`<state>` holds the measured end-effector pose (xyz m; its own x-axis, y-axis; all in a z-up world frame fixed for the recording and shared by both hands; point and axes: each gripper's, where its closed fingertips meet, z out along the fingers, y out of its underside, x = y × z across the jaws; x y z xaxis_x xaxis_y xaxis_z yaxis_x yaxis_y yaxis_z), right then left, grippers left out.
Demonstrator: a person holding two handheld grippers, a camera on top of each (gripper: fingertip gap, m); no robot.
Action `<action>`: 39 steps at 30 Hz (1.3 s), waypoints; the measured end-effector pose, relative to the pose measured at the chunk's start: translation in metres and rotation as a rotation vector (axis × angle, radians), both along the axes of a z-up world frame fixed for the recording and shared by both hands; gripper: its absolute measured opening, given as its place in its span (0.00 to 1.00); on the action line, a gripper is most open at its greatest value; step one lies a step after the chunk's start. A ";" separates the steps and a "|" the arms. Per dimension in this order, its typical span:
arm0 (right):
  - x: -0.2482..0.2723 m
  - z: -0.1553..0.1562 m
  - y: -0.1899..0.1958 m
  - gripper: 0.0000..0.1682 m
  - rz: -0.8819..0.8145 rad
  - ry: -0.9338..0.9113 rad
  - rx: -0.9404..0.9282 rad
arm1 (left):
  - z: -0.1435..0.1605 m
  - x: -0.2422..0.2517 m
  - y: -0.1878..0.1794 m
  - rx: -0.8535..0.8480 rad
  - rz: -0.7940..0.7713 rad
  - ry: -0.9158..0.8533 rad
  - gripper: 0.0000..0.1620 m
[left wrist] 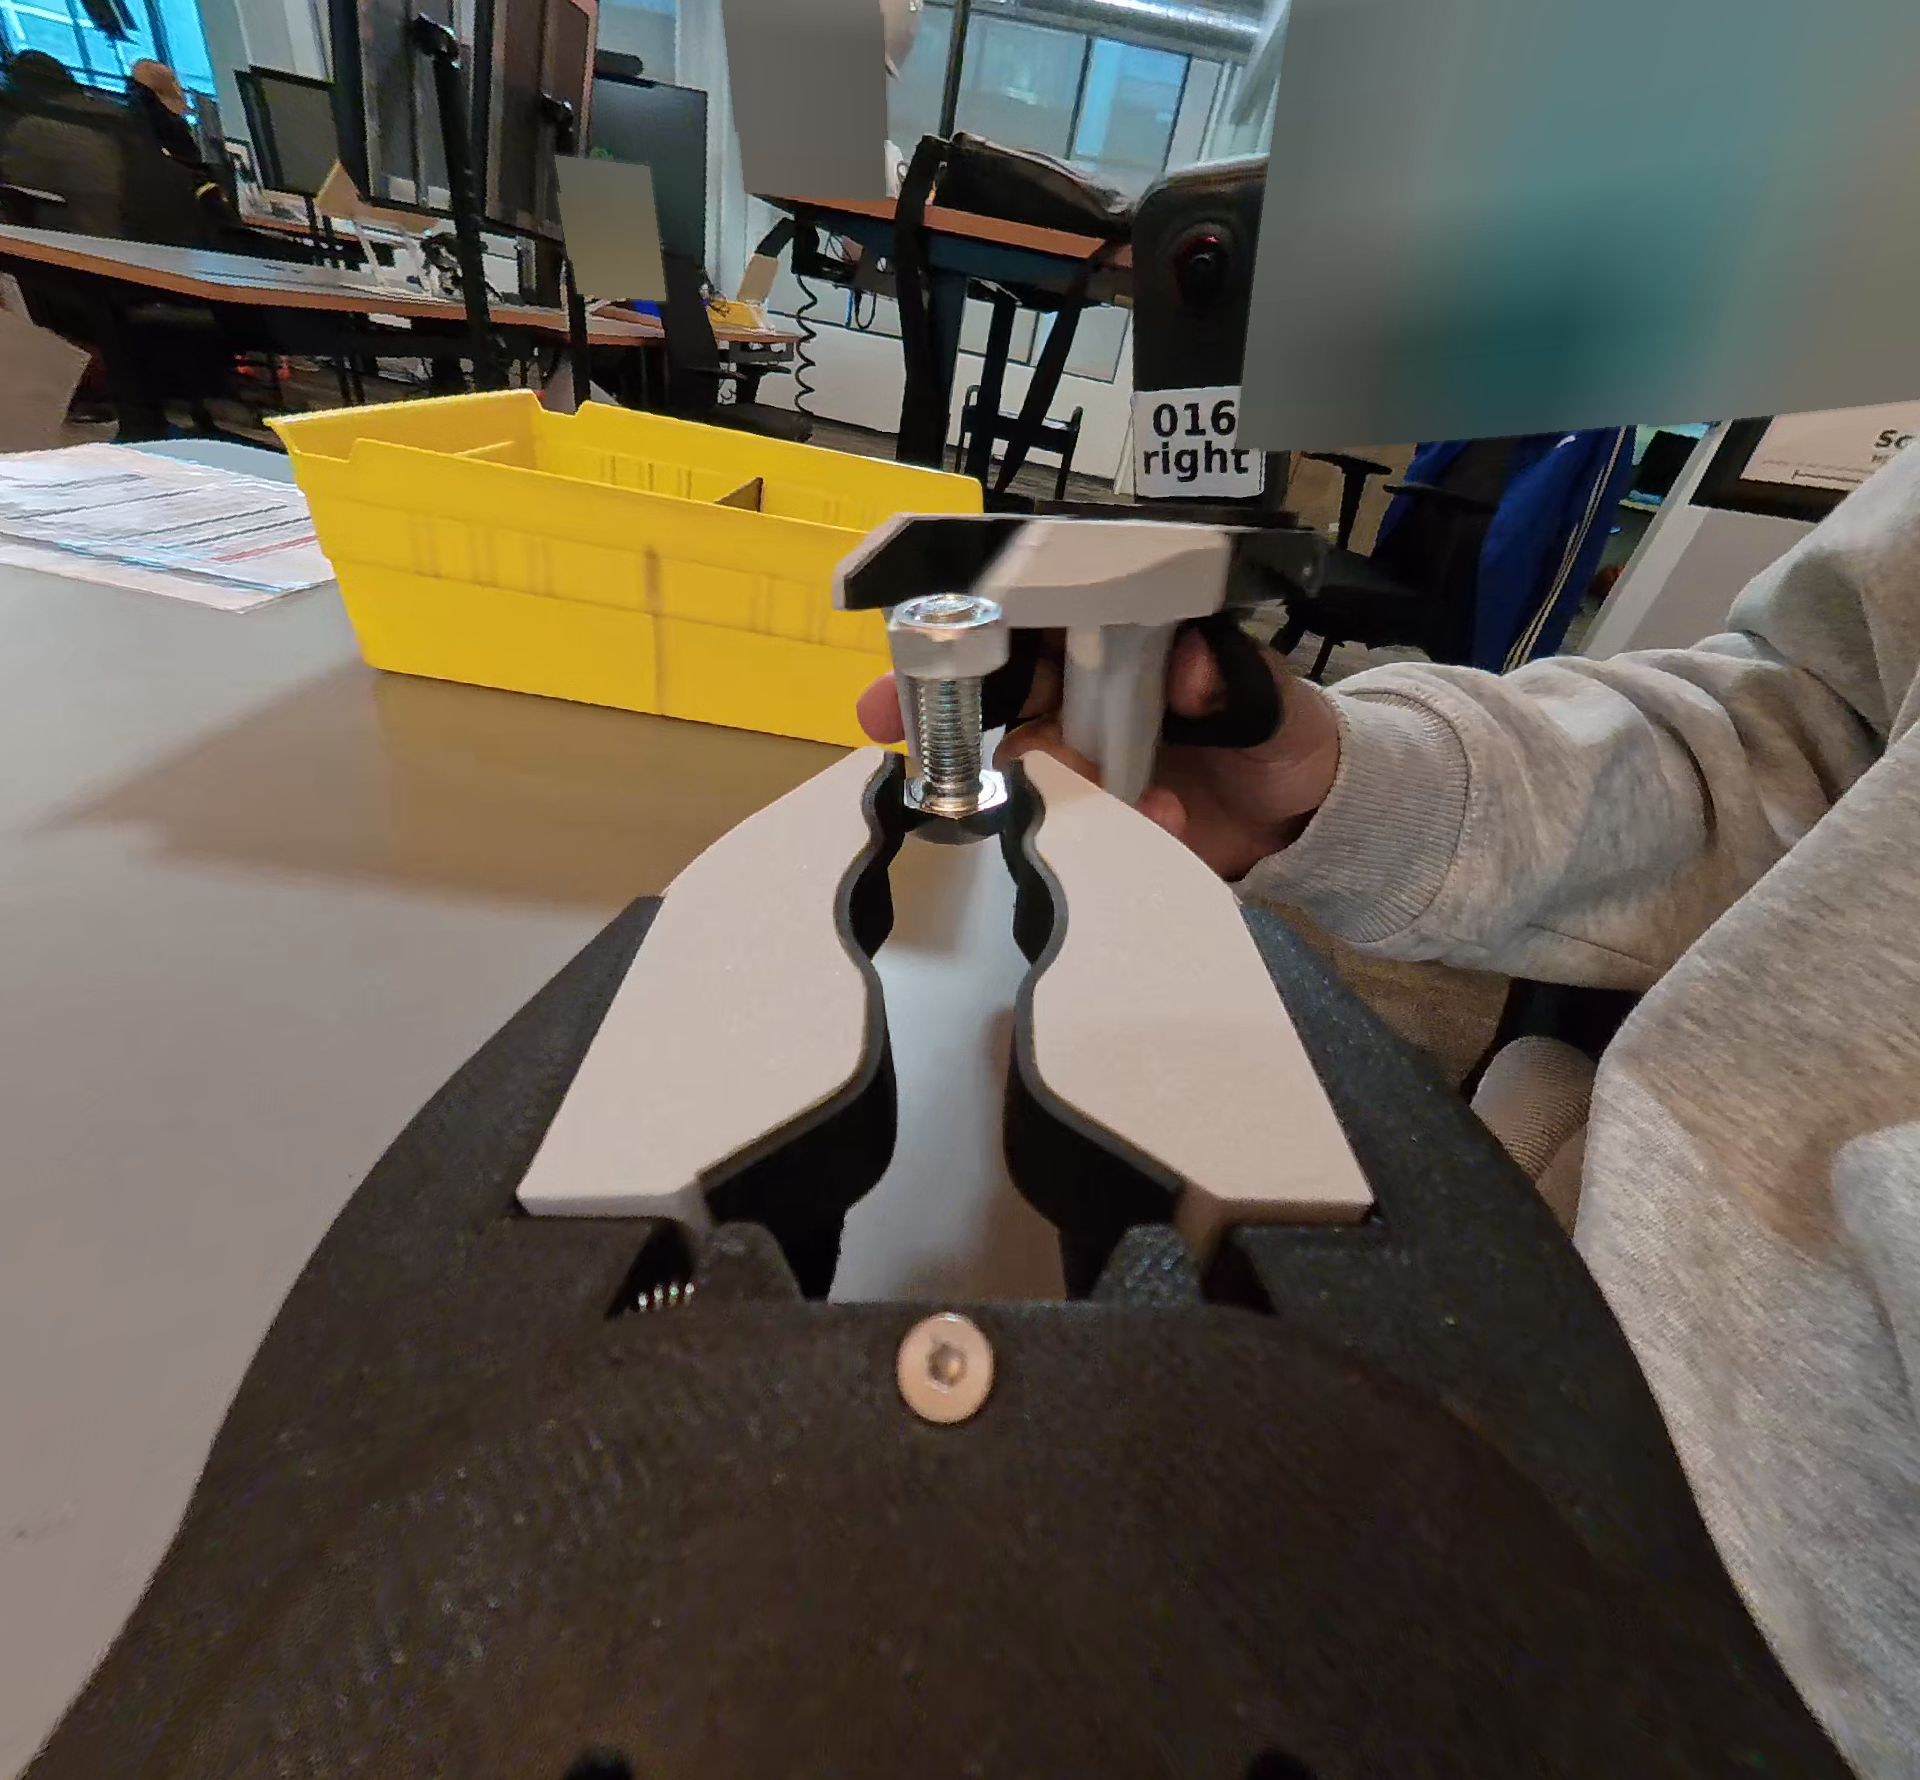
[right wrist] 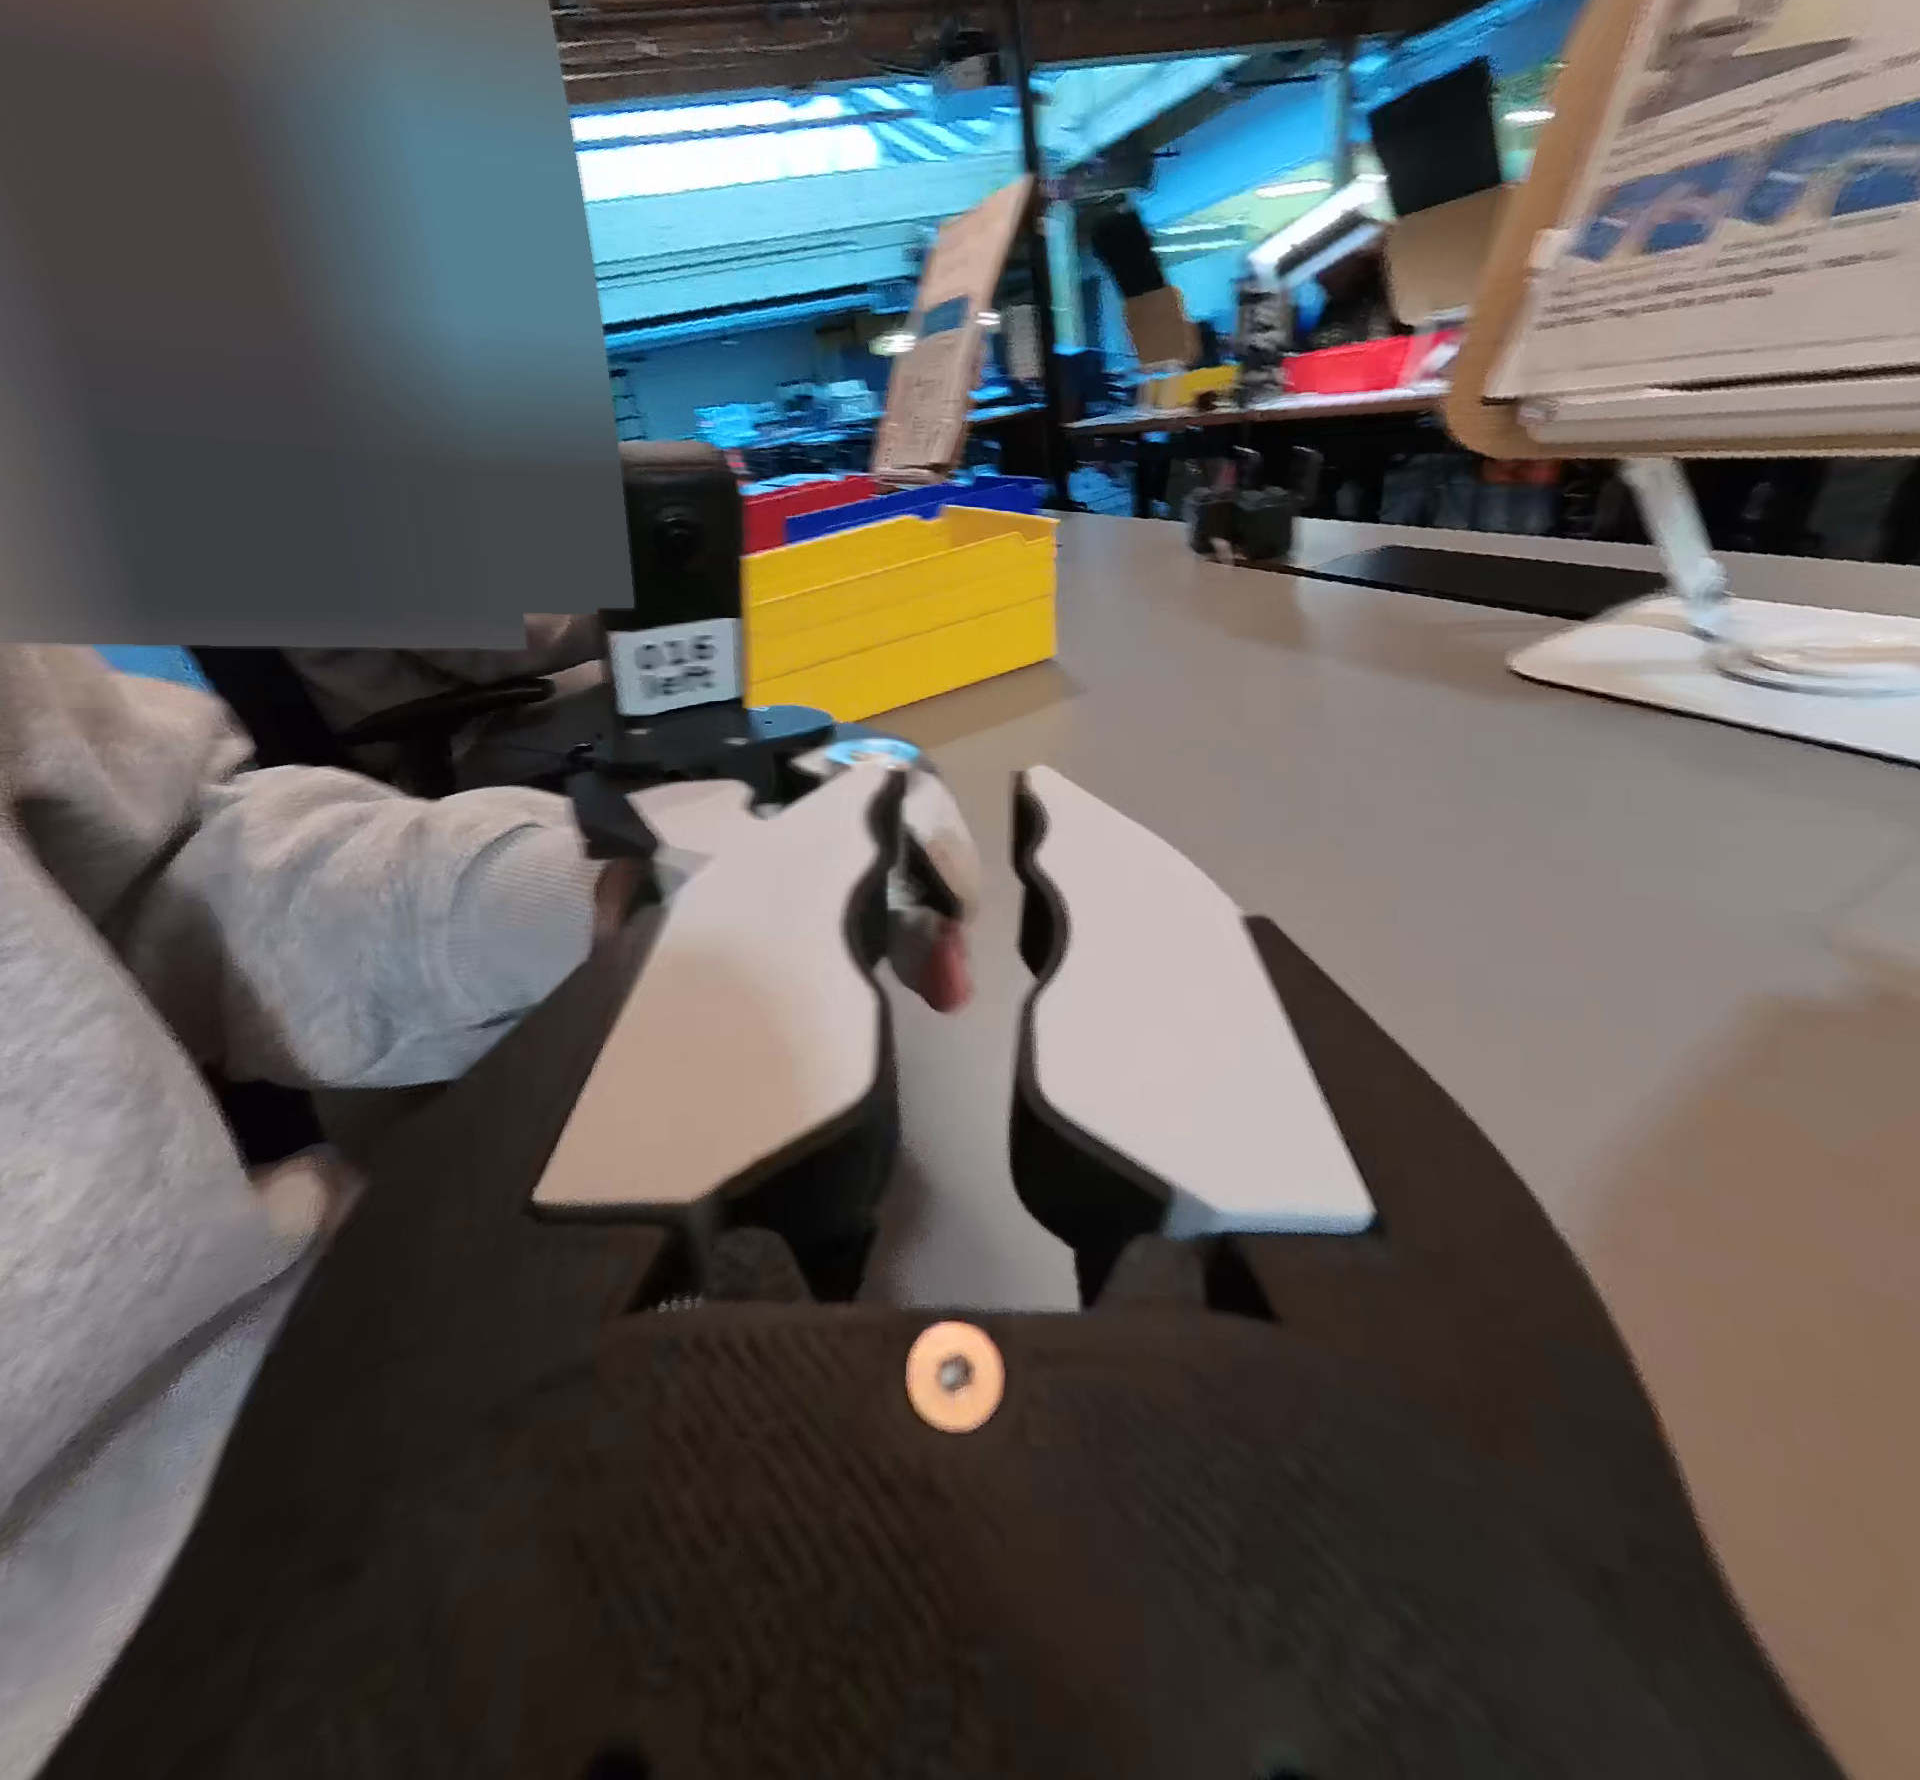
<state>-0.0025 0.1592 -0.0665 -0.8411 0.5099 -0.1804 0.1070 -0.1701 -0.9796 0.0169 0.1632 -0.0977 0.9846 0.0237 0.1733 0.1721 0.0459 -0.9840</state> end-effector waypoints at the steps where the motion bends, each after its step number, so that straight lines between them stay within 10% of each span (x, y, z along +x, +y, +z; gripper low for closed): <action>1: -0.008 -0.005 0.009 0.06 -0.063 -0.021 0.019 | 0.001 0.000 0.000 0.009 -0.005 0.001 0.12; 13: 0.013 0.001 -0.003 0.18 0.021 0.047 0.041 | 0.000 0.002 0.008 -0.001 -0.028 0.004 0.12; 20: -0.009 -0.009 0.023 0.00 -0.180 0.025 0.113 | 0.001 0.000 0.007 0.005 -0.020 0.005 0.12; 35: 0.010 0.004 0.004 0.14 -0.039 0.075 0.049 | 0.000 0.003 0.009 -0.007 -0.027 0.023 0.12; 39: -0.015 -0.013 0.029 0.03 -0.198 0.001 0.130 | 0.001 0.003 0.009 -0.005 -0.024 0.034 0.12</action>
<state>-0.0171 0.1882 -0.0799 -0.7225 0.6839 -0.1014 0.0830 -0.0597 -0.9948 0.0198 0.1719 -0.0972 0.9903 0.0003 0.1393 0.1391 0.0373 -0.9896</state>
